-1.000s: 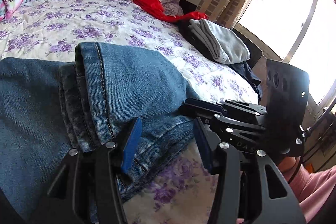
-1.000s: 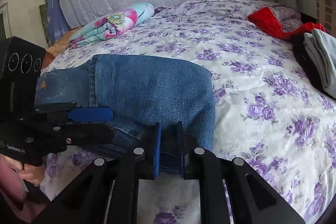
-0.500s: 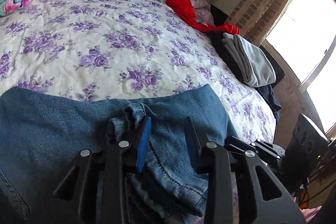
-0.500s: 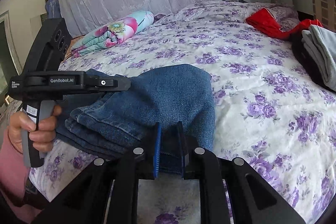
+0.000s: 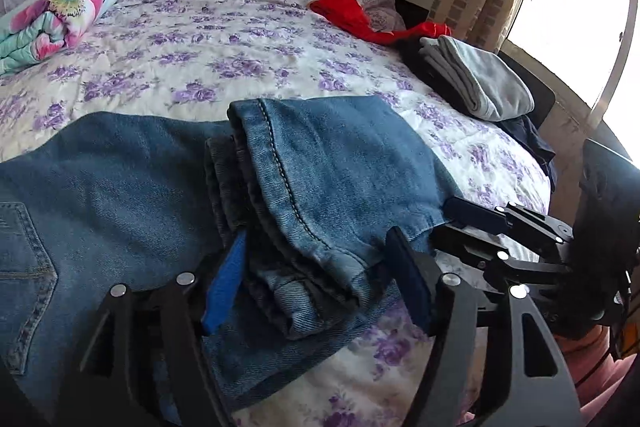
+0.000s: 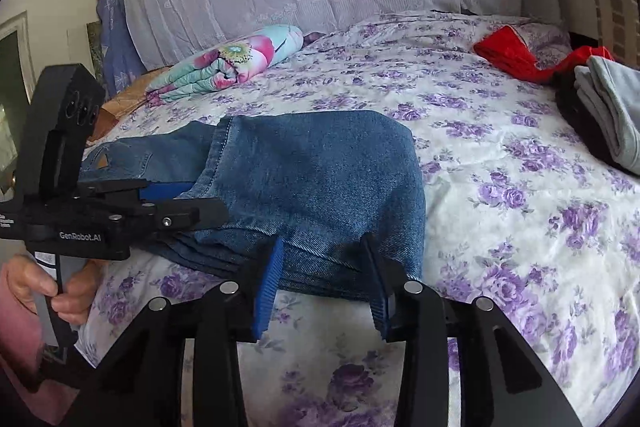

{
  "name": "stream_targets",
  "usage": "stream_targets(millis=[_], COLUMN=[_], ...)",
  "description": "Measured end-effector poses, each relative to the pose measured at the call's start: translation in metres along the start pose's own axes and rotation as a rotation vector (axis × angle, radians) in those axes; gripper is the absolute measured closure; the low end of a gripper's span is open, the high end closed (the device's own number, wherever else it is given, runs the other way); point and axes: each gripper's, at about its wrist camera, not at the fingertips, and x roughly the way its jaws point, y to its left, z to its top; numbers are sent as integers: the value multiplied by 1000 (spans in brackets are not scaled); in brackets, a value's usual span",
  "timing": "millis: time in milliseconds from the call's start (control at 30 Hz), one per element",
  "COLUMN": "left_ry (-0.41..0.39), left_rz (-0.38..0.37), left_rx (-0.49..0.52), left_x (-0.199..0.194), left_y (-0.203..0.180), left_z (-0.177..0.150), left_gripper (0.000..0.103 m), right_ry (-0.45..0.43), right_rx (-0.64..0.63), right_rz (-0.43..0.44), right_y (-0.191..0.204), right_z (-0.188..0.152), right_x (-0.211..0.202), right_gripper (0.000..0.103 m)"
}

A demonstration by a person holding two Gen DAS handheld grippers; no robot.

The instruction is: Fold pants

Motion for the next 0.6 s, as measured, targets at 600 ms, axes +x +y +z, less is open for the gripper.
stream_targets(millis=[600], left_ry=[-292], left_rz=[466], left_rx=[-427], left_x=[-218], left_y=[155], left_z=[-46], left_gripper=[5], right_ry=[-135], right_rx=[-368], right_rz=[243], right_y=[155], right_z=[32], right_x=[-14], right_gripper=[26])
